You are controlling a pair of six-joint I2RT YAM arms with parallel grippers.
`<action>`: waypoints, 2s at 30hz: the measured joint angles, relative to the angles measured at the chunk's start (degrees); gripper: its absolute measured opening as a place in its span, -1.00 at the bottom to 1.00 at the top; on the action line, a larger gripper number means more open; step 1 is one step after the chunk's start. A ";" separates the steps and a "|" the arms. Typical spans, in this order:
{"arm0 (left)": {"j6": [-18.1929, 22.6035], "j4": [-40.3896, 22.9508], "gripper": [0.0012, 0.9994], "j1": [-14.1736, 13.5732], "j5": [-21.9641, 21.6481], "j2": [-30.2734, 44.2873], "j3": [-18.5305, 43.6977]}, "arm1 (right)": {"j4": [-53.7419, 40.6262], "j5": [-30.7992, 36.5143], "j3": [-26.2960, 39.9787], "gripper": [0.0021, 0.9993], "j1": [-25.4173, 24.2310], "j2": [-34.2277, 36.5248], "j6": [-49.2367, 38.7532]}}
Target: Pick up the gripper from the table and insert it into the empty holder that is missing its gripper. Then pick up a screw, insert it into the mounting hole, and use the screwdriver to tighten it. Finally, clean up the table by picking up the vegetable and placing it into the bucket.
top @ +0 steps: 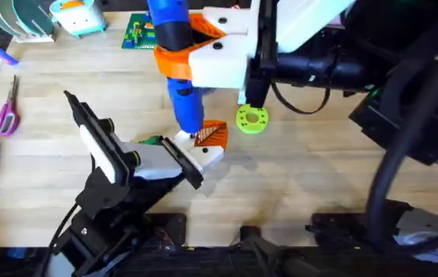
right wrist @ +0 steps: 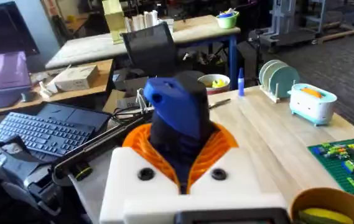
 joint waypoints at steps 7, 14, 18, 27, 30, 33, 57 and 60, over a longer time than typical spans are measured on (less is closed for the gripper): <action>0.00 0.00 -0.97 0.00 0.00 0.00 0.00 | 0.17 0.00 0.02 -0.95 0.00 0.05 -0.24; 0.02 0.00 -0.97 0.00 -0.02 0.00 0.00 | 0.15 0.00 0.02 -0.95 0.00 0.05 -0.24; 0.00 -0.01 -0.97 0.00 -0.01 0.00 0.00 | 0.17 0.00 0.09 -0.95 0.00 0.66 -0.20; -0.20 -0.02 -0.97 0.00 -0.17 0.00 0.00 | 0.24 0.00 0.44 -0.95 0.00 1.27 0.28; -0.22 -0.02 -0.97 0.00 -0.19 0.00 0.00 | 0.20 -0.02 0.44 -0.95 0.00 1.25 0.46; -0.20 -0.02 -0.97 0.00 -0.17 0.00 0.00 | 0.26 -0.02 0.44 -0.95 0.00 1.25 0.46; -0.02 -0.02 -0.97 0.00 -0.41 -0.01 0.00 | -10.52 7.64 1.09 -0.95 -21.61 0.73 -22.52; -0.02 -0.02 -0.97 0.00 -0.41 0.00 0.00 | -13.66 15.37 1.09 -0.95 -23.85 4.41 -35.02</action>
